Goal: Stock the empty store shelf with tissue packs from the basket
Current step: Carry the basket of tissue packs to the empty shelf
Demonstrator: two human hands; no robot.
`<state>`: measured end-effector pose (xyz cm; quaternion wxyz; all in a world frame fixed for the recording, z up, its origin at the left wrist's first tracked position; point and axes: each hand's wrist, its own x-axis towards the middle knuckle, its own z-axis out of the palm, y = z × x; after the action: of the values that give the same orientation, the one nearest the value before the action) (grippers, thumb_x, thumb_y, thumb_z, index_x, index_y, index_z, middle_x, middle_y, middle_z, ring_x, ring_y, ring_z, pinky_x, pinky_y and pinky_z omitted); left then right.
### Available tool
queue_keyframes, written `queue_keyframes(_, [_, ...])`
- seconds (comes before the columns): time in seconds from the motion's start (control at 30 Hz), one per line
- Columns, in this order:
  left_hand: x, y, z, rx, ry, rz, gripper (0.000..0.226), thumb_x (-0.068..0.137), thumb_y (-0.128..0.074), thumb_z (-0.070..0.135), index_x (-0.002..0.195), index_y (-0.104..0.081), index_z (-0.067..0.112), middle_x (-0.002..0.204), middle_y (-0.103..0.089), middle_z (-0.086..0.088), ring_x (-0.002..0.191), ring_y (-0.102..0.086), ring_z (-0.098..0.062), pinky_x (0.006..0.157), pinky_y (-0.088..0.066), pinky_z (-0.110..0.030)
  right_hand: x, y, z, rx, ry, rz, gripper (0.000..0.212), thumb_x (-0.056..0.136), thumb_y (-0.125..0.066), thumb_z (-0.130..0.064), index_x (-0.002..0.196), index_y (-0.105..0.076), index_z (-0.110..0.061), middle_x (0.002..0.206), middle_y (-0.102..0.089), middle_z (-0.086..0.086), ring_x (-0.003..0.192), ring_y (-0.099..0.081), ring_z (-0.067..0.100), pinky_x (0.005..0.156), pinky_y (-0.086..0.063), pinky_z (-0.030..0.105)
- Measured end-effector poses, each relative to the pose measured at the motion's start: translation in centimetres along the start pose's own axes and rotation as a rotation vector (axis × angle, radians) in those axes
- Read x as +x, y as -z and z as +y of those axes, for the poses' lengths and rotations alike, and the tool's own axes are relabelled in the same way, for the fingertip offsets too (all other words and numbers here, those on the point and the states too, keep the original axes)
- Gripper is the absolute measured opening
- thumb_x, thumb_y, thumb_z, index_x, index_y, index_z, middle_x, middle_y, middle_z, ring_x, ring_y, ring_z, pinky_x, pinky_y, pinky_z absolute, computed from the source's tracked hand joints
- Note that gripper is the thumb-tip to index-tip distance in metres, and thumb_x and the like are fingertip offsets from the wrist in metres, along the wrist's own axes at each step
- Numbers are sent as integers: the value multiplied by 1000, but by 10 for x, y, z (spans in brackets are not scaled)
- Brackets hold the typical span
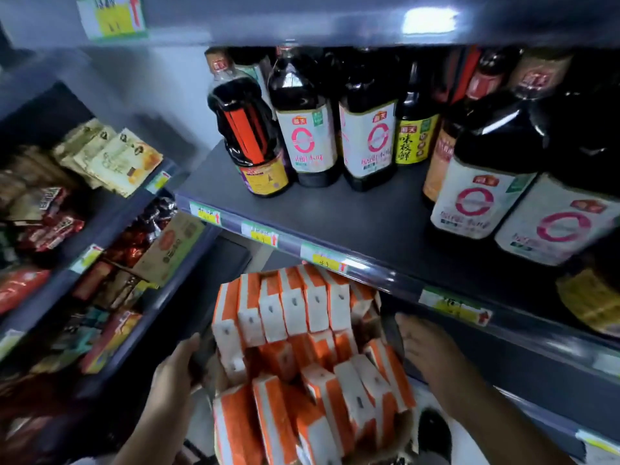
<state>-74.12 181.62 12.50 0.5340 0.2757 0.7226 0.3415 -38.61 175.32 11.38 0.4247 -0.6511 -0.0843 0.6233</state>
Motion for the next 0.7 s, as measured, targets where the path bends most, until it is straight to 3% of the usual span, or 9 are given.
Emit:
queue_keyframes(0.13, [-10, -27, -16, -168, -46, 140, 44, 89, -59, 51, 69, -67, 14, 61, -59, -10, 44, -52, -22, 53, -37, -33, 27, 12, -20, -106, 14, -181, 16, 95, -70, -21, 90, -69, -7, 65, -73, -3, 58, -70, 7, 66, -48, 28])
queue_keyframes(0.2, [-9, -36, -28, -209, -14, 164, 49, 82, -60, 60, 78, -71, 12, 67, -58, -12, 45, -50, -24, 50, -36, -31, 30, 22, -19, -162, 44, -275, 28, 93, -74, -27, 110, -69, -5, 96, -74, -1, 83, -72, 7, 73, -52, 25])
queue_keyframes(0.27, [-11, -45, -41, -276, 24, 163, 66, 76, -64, 66, 100, -75, 6, 86, -62, -22, 61, -58, -34, 54, -44, -31, 34, 37, -10, -225, 92, -303, 44, 91, -74, -42, 127, -64, -18, 133, -64, -1, 118, -64, 13, 95, -49, 30])
queue_keyframes(0.33, [-12, -50, -48, -284, 24, 205, 80, 70, -68, 67, 115, -74, 2, 105, -66, -26, 79, -63, -42, 67, -48, -37, 39, 44, -6, -265, 143, -337, 40, 90, -74, -43, 121, -66, -19, 139, -64, 3, 122, -62, 9, 103, -47, 32])
queue_keyframes(0.4, [-12, -55, -47, -275, -36, 250, 70, 71, -67, 63, 107, -75, 4, 98, -68, -24, 74, -63, -36, 68, -47, -37, 42, 48, -2, -257, 160, -379, 38, 93, -72, -38, 128, -63, -25, 135, -65, -6, 117, -61, -5, 95, -45, 18])
queue_keyframes(0.43, [-9, -58, -47, -260, -75, 262, 59, 74, -67, 60, 98, -75, 6, 91, -68, -22, 70, -63, -33, 68, -46, -38, 46, 49, 1, -250, 150, -387, 49, 91, -73, -42, 136, -58, -27, 140, -61, -9, 124, -57, -2, 97, -43, 19])
queue_keyframes(0.5, [-2, -62, -46, -238, -141, 272, 42, 82, -65, 54, 79, -69, 12, 71, -66, -13, 57, -61, -25, 67, -43, -38, 55, 49, 9, -294, 145, -378, 75, 82, -75, -58, 148, -48, -35, 149, -53, -11, 133, -53, 9, 111, -40, 35])
queue_keyframes(0.57, [5, -65, -47, -255, -176, 268, 38, 89, -63, 49, 73, -63, 14, 64, -60, -10, 50, -56, -22, 63, -40, -38, 68, 44, 17, -370, 150, -351, 93, 62, -77, -73, 145, -51, -40, 144, -59, -11, 129, -58, 12, 113, -42, 46])
queue_keyframes(0.7, [31, -60, -54, -267, -205, 255, 39, 100, -55, 39, 77, -62, 8, 64, -58, -11, 57, -53, -26, 64, -40, -38, 86, 28, 14, -362, 230, -344, 96, 54, -79, -68, 142, -58, -34, 135, -67, -8, 125, -62, 10, 115, -42, 40])
